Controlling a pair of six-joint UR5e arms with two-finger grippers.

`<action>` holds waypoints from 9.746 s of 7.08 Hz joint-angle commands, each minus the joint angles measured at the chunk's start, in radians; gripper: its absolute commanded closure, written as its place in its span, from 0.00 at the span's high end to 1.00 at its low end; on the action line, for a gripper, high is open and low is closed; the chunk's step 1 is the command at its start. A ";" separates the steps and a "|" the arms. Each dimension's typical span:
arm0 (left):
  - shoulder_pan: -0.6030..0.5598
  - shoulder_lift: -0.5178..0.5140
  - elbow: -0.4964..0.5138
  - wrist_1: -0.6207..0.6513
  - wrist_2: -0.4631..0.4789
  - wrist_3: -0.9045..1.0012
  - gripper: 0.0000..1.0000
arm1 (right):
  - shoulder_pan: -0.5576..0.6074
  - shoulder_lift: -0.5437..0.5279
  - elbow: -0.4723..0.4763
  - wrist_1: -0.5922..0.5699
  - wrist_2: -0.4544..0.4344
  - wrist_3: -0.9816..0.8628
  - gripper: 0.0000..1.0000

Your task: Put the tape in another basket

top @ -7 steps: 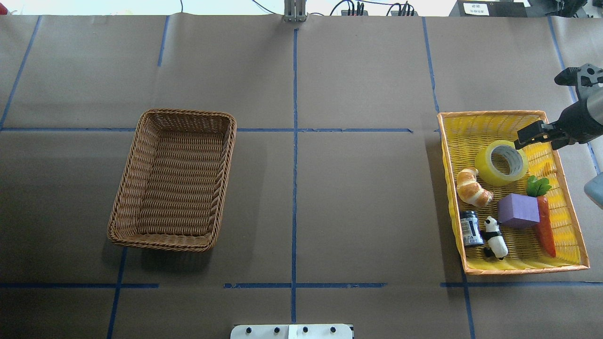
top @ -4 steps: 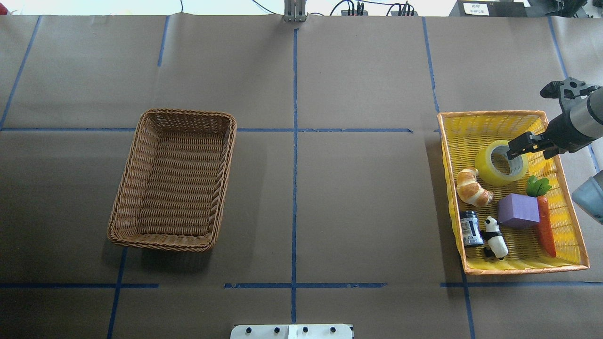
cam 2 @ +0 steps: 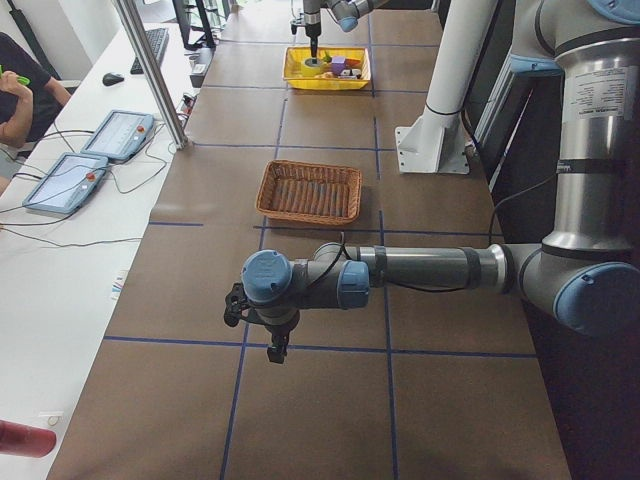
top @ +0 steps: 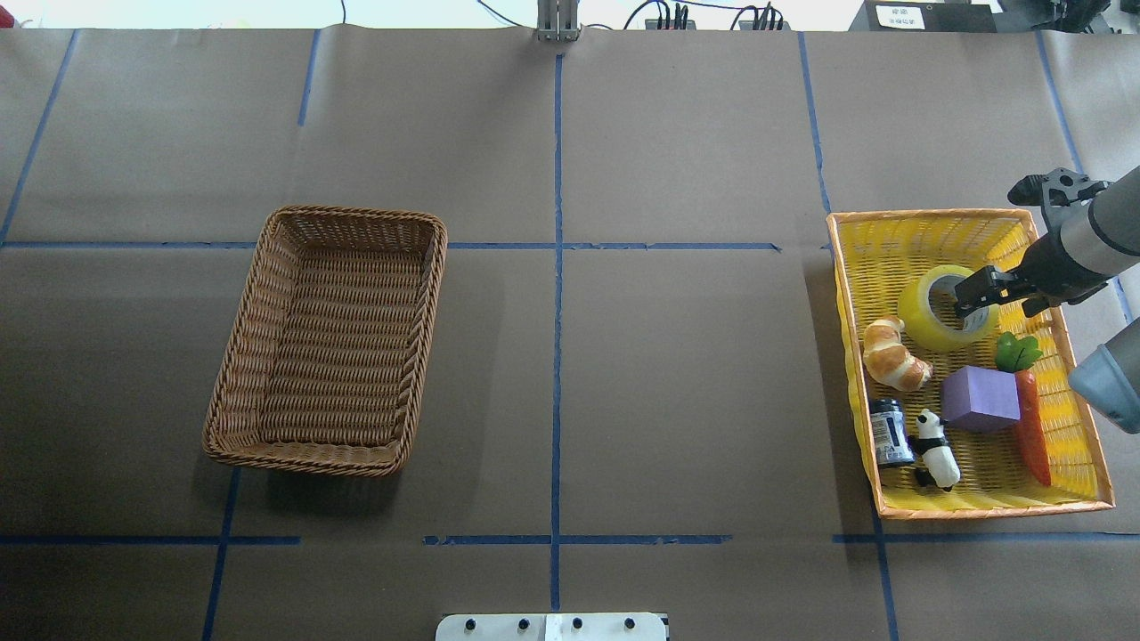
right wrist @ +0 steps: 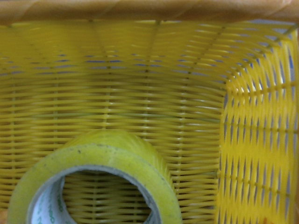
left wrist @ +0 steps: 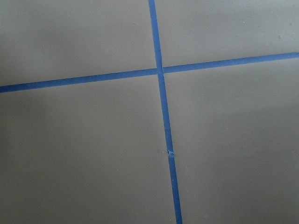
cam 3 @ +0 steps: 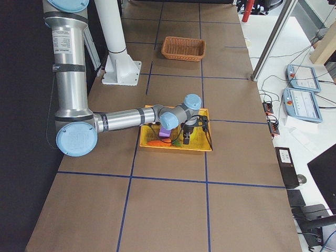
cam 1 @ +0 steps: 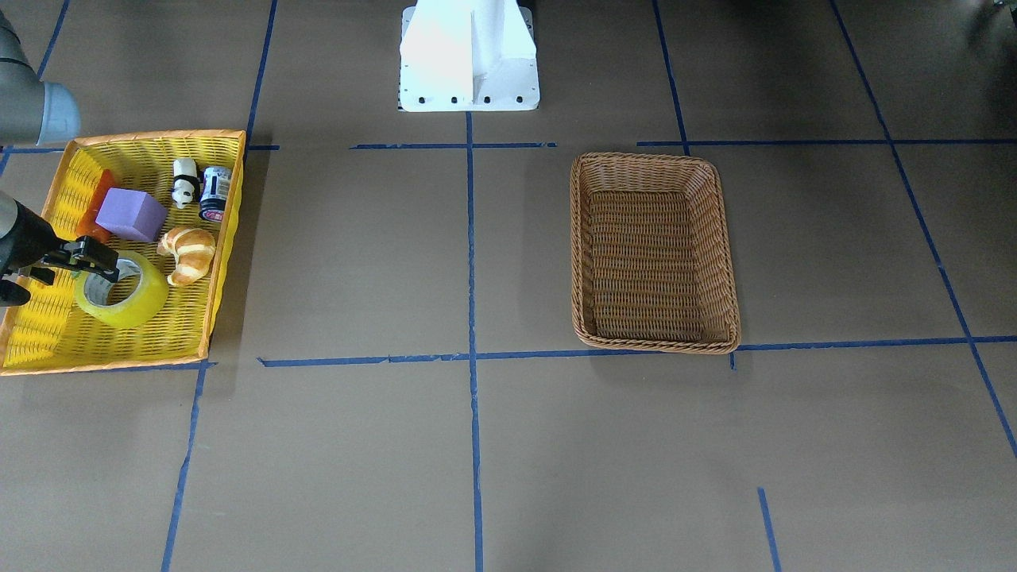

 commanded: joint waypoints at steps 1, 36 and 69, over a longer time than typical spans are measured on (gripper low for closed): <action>0.000 0.000 0.000 0.000 -0.001 0.000 1.00 | -0.001 0.029 -0.039 -0.001 -0.001 0.000 0.99; 1.016 -0.317 -0.264 -1.767 0.549 -2.537 1.00 | -0.648 0.262 0.180 1.373 -0.344 1.425 0.00; 1.253 -0.419 -0.244 -1.764 0.666 -2.569 0.02 | -0.802 0.313 0.125 1.372 -0.541 1.414 1.00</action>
